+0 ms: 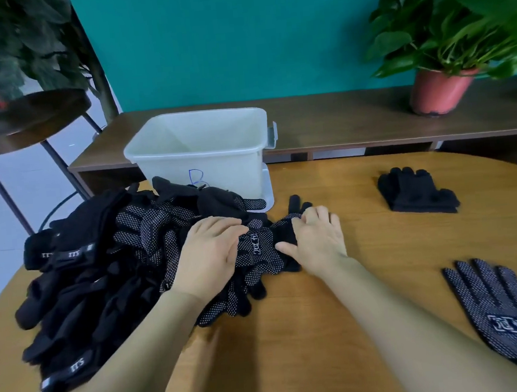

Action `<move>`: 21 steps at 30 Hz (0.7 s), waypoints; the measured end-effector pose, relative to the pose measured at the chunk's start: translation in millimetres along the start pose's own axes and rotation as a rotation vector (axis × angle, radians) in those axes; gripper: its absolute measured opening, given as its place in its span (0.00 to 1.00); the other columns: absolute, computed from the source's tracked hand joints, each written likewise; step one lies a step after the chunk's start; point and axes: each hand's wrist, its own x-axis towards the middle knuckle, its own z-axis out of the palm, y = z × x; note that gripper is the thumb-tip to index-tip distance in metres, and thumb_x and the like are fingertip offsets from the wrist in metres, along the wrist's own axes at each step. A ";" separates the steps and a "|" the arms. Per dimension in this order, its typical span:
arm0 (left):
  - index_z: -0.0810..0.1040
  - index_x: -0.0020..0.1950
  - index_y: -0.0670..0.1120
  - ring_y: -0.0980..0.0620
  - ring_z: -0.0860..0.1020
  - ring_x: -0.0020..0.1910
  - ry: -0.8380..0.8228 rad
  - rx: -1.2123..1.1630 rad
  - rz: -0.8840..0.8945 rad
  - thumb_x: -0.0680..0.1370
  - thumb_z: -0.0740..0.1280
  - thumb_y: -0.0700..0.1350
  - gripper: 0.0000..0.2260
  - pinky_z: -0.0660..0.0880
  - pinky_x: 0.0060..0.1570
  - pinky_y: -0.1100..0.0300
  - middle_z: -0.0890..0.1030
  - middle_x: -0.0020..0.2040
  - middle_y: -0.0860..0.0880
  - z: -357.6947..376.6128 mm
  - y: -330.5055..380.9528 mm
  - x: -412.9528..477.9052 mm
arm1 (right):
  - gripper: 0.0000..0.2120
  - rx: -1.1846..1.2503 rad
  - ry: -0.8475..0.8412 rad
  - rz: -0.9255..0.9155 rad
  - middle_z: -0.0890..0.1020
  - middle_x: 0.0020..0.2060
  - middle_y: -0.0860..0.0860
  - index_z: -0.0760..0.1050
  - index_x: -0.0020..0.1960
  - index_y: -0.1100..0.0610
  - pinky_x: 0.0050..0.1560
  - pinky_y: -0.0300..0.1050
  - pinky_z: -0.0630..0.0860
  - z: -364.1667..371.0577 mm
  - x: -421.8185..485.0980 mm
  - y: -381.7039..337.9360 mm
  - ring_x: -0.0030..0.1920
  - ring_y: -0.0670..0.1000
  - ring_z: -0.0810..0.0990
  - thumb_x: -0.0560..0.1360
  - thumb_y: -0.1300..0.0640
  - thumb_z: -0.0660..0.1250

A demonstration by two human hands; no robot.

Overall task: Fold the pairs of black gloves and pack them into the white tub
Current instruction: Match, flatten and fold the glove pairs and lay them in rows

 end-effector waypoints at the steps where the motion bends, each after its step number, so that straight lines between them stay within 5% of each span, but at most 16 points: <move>1: 0.85 0.54 0.45 0.48 0.78 0.55 0.000 0.006 0.004 0.78 0.58 0.43 0.15 0.68 0.63 0.54 0.84 0.54 0.50 3.5 -1.7 0.2 | 0.27 -0.001 -0.008 0.001 0.71 0.61 0.52 0.74 0.62 0.53 0.65 0.51 0.61 1.5 2.1 -0.7 0.64 0.56 0.63 0.77 0.33 0.58; 8: 0.85 0.54 0.46 0.48 0.79 0.54 -0.014 -0.017 -0.002 0.77 0.58 0.44 0.16 0.66 0.61 0.56 0.84 0.54 0.50 5.1 -2.3 -2.8 | 0.28 0.036 -0.101 0.069 0.68 0.67 0.54 0.69 0.69 0.54 0.71 0.59 0.53 -0.6 7.0 -6.0 0.70 0.57 0.58 0.76 0.36 0.62; 13: 0.84 0.57 0.46 0.45 0.80 0.58 -0.044 -0.025 -0.038 0.76 0.64 0.40 0.13 0.72 0.63 0.49 0.83 0.57 0.49 -10.5 2.2 -1.9 | 0.10 0.122 -0.050 0.023 0.72 0.61 0.51 0.75 0.54 0.52 0.65 0.53 0.58 -8.3 2.2 -6.1 0.65 0.55 0.61 0.77 0.48 0.65; 17: 0.76 0.69 0.46 0.48 0.72 0.68 -0.121 -0.152 -0.144 0.75 0.74 0.42 0.23 0.67 0.71 0.49 0.77 0.67 0.49 -45.9 19.3 6.5 | 0.08 0.632 -0.014 -0.068 0.76 0.45 0.44 0.70 0.43 0.49 0.55 0.48 0.68 -46.8 -7.4 -14.2 0.51 0.51 0.74 0.76 0.55 0.69; 21: 0.71 0.73 0.50 0.61 0.70 0.69 -0.173 -0.583 -0.346 0.71 0.79 0.45 0.33 0.63 0.72 0.60 0.73 0.68 0.59 -91.6 47.9 29.6 | 0.12 1.092 -0.124 -0.205 0.78 0.32 0.46 0.72 0.39 0.53 0.35 0.37 0.71 -126.6 -28.8 -14.5 0.30 0.41 0.74 0.75 0.66 0.70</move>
